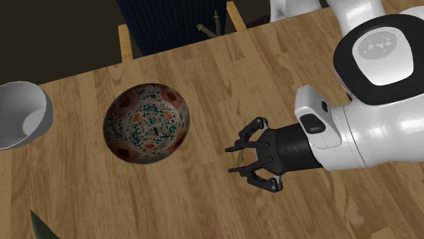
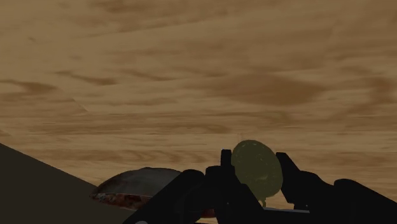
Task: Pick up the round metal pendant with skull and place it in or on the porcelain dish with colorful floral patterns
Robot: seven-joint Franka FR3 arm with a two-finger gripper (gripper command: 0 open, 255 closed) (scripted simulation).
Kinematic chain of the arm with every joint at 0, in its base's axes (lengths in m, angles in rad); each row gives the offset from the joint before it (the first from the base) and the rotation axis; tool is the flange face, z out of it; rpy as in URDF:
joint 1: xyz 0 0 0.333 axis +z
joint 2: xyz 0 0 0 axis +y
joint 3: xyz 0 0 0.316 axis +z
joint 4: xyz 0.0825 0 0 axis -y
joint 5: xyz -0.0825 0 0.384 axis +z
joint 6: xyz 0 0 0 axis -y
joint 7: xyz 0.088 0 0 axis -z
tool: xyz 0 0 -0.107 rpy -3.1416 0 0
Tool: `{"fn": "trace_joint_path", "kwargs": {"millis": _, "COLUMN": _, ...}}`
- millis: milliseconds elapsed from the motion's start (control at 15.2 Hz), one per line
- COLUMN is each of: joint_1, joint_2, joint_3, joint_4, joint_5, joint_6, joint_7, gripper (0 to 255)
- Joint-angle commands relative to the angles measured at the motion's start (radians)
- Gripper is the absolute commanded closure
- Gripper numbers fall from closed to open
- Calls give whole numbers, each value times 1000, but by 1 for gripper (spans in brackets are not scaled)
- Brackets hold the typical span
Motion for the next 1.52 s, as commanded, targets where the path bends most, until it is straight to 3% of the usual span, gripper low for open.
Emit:
{"fn": "trace_joint_path", "kwargs": {"millis": 0, "joint_1": 6, "joint_2": -1, "joint_3": 1, "joint_4": 24, "joint_5": 3, "joint_6": -15, "joint_7": -18, "gripper": 255}}
{"fn": "trace_joint_path", "kwargs": {"millis": 594, "joint_1": 69, "joint_2": 14, "joint_3": -9, "joint_4": 162, "joint_5": -7, "joint_6": -101, "joint_7": -99, "gripper": 255}}
{"fn": "trace_joint_path", "kwargs": {"millis": 1122, "joint_1": 159, "joint_2": 45, "joint_3": -32, "joint_4": 312, "joint_5": -41, "joint_6": -188, "joint_7": -176, "gripper": 255}}
{"fn": "trace_joint_path", "kwargs": {"millis": 1452, "joint_1": -36, "joint_2": -10, "joint_3": -3, "joint_4": 223, "joint_5": 21, "joint_6": -66, "joint_7": -234, "gripper": 255}}
